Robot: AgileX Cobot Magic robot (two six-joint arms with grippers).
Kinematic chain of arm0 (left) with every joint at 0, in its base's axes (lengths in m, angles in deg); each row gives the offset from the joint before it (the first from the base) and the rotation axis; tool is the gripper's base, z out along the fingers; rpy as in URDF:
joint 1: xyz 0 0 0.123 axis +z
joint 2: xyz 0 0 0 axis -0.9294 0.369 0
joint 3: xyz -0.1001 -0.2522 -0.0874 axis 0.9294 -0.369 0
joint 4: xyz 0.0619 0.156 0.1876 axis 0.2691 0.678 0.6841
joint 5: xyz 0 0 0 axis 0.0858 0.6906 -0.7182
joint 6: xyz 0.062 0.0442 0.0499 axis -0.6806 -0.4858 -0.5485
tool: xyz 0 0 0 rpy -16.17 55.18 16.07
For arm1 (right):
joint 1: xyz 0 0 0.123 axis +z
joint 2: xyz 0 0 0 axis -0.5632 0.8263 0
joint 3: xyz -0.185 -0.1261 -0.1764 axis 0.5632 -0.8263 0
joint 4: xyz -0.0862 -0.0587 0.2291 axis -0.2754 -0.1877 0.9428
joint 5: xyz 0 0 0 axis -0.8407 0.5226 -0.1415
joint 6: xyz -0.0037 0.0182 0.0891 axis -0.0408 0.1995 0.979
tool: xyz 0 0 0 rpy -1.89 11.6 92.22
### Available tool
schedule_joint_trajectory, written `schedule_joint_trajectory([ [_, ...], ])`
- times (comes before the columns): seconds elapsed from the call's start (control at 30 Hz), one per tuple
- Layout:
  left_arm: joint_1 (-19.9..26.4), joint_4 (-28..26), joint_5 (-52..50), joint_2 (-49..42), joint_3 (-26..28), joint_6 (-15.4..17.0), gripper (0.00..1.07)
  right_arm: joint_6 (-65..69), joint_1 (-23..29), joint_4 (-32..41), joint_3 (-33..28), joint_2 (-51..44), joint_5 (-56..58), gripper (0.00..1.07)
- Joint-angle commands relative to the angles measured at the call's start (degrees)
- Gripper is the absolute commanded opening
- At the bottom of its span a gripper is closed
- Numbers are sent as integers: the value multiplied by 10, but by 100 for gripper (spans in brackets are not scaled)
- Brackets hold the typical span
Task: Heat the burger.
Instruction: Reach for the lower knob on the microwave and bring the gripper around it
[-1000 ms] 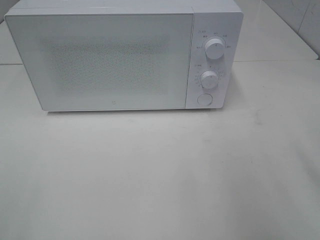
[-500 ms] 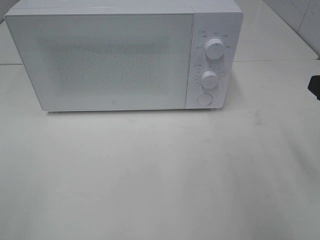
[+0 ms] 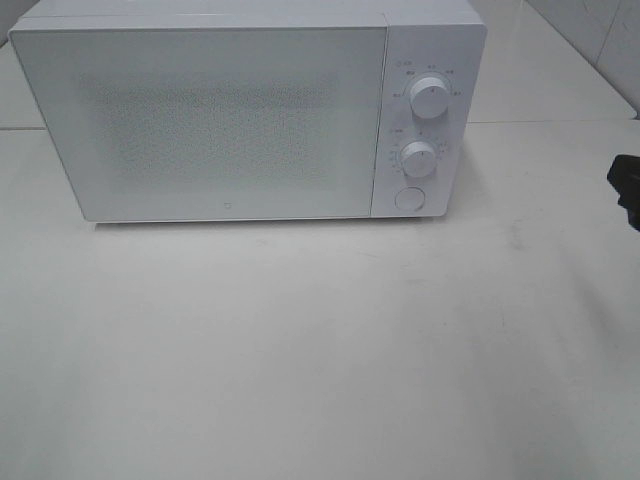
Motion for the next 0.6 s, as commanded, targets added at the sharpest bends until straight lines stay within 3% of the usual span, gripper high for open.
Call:
schedule_joint_trajectory([
  [0.03, 3, -2, 1, -10, -1, 2, 100, -28, 21, 11, -3, 22, -31, 75],
  [0.13, 3, -2, 1, -10, -1, 2, 100, -97, 66, 51, -3, 56, -62, 75],
  [0.2, 3, -2, 1, -10, -1, 2, 100, -195, 142, 163, -3, 103, -117, 75],
  [0.23, 3, -2, 1, -10, -1, 2, 100, -195, 142, 163, -3, 103, -117, 75],
  [0.3, 3, -2, 1, -10, -1, 2, 100, -258, 193, 248, -3, 128, -168, 75],
  [0.6, 3, -2, 1, -10, -1, 2, 100, -317, 326, 425, -2, 193, -293, 75],
])
